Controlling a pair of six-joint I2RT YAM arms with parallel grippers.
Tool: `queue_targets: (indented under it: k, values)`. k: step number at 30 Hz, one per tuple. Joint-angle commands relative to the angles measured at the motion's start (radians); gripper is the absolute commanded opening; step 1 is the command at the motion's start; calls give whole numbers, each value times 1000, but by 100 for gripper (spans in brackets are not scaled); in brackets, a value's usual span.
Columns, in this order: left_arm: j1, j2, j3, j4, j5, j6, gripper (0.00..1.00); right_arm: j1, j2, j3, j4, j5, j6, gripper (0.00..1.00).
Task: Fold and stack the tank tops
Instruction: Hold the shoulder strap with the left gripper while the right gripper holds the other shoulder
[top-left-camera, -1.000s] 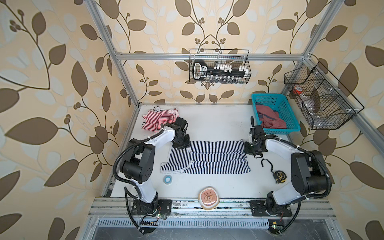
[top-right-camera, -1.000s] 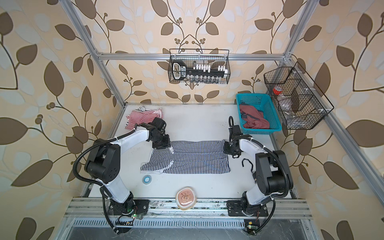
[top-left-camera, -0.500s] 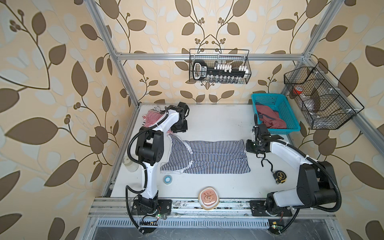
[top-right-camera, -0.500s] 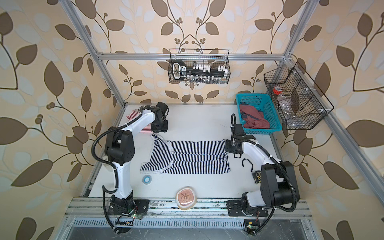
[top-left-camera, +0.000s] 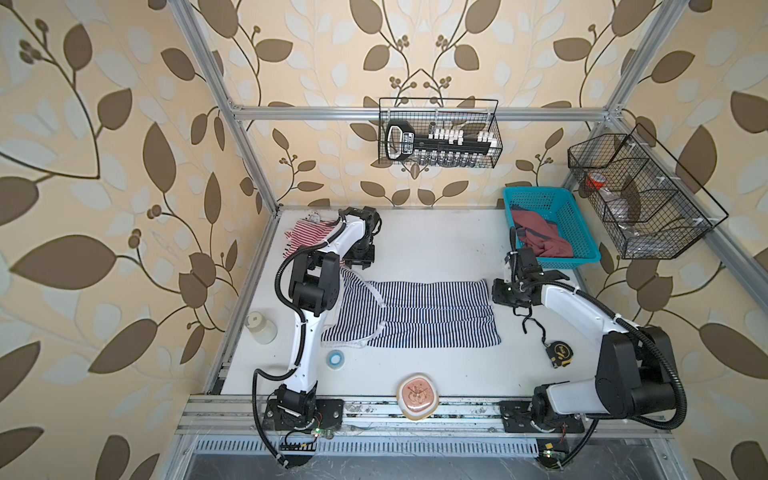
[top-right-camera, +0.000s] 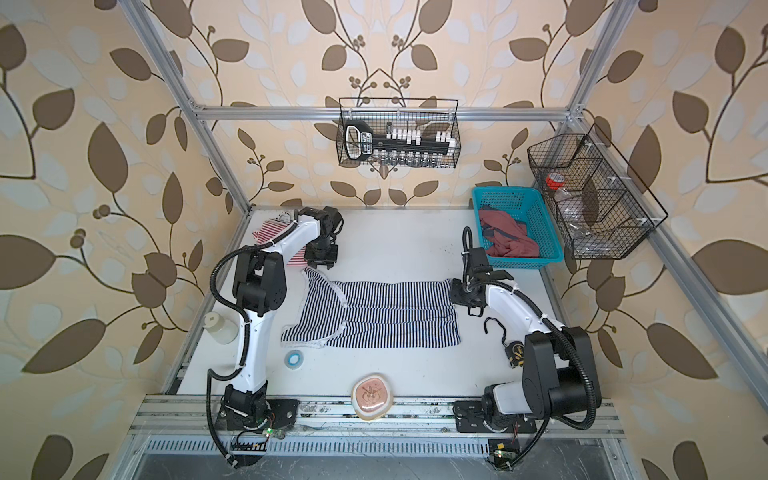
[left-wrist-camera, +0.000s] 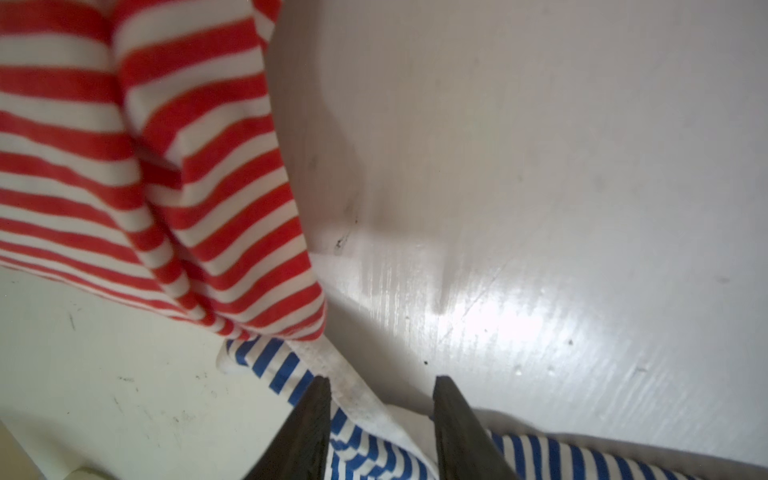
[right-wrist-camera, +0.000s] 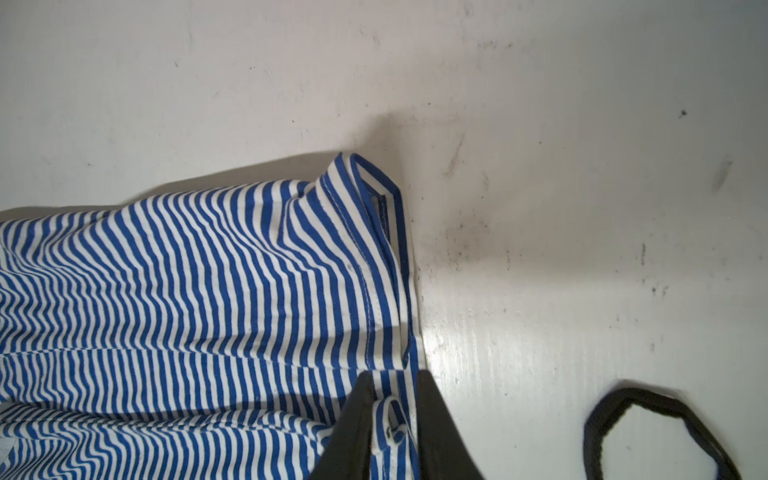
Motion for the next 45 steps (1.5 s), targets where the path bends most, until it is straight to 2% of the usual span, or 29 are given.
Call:
queue_targets:
  k: [1,10,13,22,31,37,45]
  values:
    - [13,2,9,-85,-21,29,40,4,-11,-12,-17,-10,2,21]
    - [15,-9,-40,-83,-45,36,33,7,2,-12,-7,-20,0,20]
    - [15,-5,-40,-86,-49,30,25,9,4,-11,-7,-20,0,20]
    - [16,-68,-101,-70,-78,3,11,9,0,-13,-6,-20,-2,19]
    - [16,-160,-197,-38,-98,-43,7,9,2,-25,1,-23,-4,19]
    - [16,-235,-264,8,-99,-83,0,10,3,-30,7,-26,-3,19]
    - [17,-283,-326,24,-102,-117,0,9,2,-32,3,-26,-6,18]
